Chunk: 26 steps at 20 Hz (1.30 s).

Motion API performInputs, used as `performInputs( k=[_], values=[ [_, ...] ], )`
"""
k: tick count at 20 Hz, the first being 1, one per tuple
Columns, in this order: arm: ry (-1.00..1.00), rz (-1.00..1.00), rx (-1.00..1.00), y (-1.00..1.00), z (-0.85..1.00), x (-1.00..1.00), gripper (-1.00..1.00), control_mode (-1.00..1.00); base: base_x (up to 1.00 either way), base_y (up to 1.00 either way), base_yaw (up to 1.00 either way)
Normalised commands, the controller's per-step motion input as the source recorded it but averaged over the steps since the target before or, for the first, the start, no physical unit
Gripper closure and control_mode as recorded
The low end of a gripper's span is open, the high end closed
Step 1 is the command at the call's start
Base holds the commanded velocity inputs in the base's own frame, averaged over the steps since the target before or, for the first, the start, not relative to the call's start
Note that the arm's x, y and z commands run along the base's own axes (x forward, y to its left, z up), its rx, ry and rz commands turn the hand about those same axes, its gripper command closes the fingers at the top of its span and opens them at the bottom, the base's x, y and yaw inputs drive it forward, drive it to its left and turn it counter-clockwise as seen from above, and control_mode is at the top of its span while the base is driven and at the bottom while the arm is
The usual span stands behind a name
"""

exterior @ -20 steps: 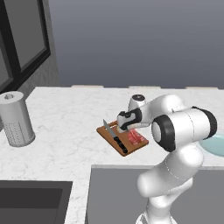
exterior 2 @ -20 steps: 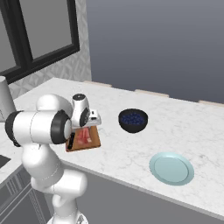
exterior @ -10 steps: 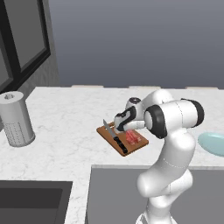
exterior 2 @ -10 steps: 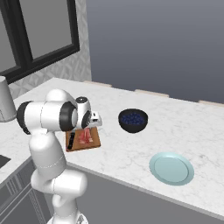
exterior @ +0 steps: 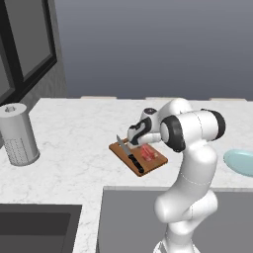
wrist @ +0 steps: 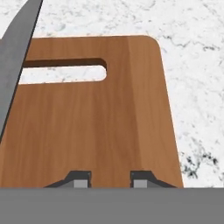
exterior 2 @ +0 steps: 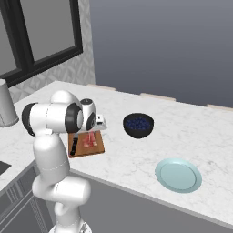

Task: Pick up the knife from the drawer and place it on the cutting board. Then place the meat from the plate to the cutting board.

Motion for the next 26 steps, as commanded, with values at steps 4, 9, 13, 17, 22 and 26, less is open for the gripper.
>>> performInputs(
  k=[4,9,13,17,22,26],
  values=[
    [0.00,0.00,0.00,0.00,0.00,0.00,-1.00,-1.00,0.00,0.00,0.00],
    [0.00,0.00,0.00,0.00,0.22,-0.07,-1.00,-1.00,0.00,0.00,0.00],
    [-0.04,0.00,0.00,0.00,0.48,-0.27,-1.00,-1.00,0.00,0.00,0.00],
    [-0.04,-0.01,0.00,-0.01,0.61,-0.70,-1.00,-1.00,0.00,0.00,0.00],
    [-0.05,-0.05,0.00,-0.25,0.62,-0.98,-1.00,-1.00,0.00,0.00,0.00],
    [-0.13,-0.05,0.00,-0.22,0.75,-1.00,-1.00,-1.00,0.00,0.00,0.00]
  ],
)
